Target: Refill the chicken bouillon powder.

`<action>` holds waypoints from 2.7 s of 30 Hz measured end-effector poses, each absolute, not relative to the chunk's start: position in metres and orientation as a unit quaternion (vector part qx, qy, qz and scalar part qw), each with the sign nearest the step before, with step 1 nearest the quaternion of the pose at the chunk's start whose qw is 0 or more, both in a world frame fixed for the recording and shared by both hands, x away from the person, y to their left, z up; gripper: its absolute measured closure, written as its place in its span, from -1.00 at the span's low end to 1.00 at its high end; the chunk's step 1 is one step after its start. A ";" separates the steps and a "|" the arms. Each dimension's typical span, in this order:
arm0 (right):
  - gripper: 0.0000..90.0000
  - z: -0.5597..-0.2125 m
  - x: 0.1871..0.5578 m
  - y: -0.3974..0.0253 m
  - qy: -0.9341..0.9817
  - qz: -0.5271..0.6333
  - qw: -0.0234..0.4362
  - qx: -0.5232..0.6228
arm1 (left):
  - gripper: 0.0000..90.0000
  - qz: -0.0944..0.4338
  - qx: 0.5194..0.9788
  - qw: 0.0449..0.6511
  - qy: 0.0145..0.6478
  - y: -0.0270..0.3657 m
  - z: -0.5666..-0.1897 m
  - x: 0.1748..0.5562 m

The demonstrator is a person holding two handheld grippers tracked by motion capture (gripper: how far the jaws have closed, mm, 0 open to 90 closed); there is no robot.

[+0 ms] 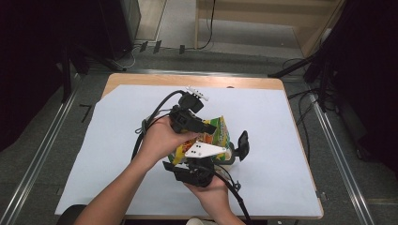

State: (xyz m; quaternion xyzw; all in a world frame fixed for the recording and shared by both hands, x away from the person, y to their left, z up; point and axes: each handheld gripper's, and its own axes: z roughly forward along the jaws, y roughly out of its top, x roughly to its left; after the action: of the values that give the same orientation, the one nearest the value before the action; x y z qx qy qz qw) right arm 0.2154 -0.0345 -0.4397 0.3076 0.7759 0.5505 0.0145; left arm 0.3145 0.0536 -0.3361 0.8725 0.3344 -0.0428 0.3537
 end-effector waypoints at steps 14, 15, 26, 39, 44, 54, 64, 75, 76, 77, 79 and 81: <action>0.53 -0.439 0.215 -0.034 0.775 0.552 0.012 0.307 | 0.78 -0.044 0.872 0.356 0.333 0.054 -0.335 0.314; 0.53 -0.439 0.215 -0.034 0.775 0.553 0.012 0.307 | 0.78 -0.043 0.872 0.356 0.333 0.054 -0.335 0.314; 0.53 -0.439 0.216 -0.034 0.776 0.551 0.018 0.305 | 0.78 -0.039 0.871 0.360 0.332 0.055 -0.334 0.313; 0.50 -0.438 0.216 -0.031 0.774 0.553 0.013 0.310 | 0.78 -0.036 0.872 0.359 0.331 0.056 -0.333 0.314; 0.53 -0.438 0.216 -0.031 0.775 0.552 0.015 0.307 | 0.78 -0.036 0.871 0.361 0.332 0.056 -0.333 0.314; 0.52 -0.437 0.218 -0.029 0.776 0.550 0.014 0.310 | 0.78 -0.043 0.869 0.362 0.336 0.058 -0.334 0.318; 0.48 -0.436 0.222 -0.031 0.770 0.551 0.001 0.320 | 0.78 -0.049 0.870 0.353 0.340 0.053 -0.334 0.324; 0.54 -0.432 0.221 -0.030 0.770 0.555 0.005 0.314 | 0.78 -0.036 0.872 0.355 0.336 0.054 -0.327 0.317; 0.54 -0.432 0.221 -0.029 0.772 0.554 0.005 0.313 | 0.77 -0.034 0.873 0.353 0.335 0.055 -0.327 0.317; 0.54 -0.433 0.221 -0.028 0.772 0.554 0.004 0.312 | 0.77 -0.032 0.873 0.352 0.337 0.055 -0.328 0.317; 0.54 -0.434 0.222 -0.026 0.772 0.554 0.001 0.311 | 0.77 -0.031 0.872 0.352 0.337 0.057 -0.327 0.317; 0.54 -0.433 0.223 -0.026 0.773 0.553 0.002 0.310 | 0.77 -0.029 0.871 0.355 0.338 0.058 -0.326 0.317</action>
State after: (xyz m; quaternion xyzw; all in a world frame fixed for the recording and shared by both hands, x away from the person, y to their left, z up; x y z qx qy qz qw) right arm 0.2226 -0.0257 -0.4327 0.3101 0.7731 0.5534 0.0022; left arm 0.3174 0.0577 -0.3261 0.8710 0.3381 -0.0294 0.3552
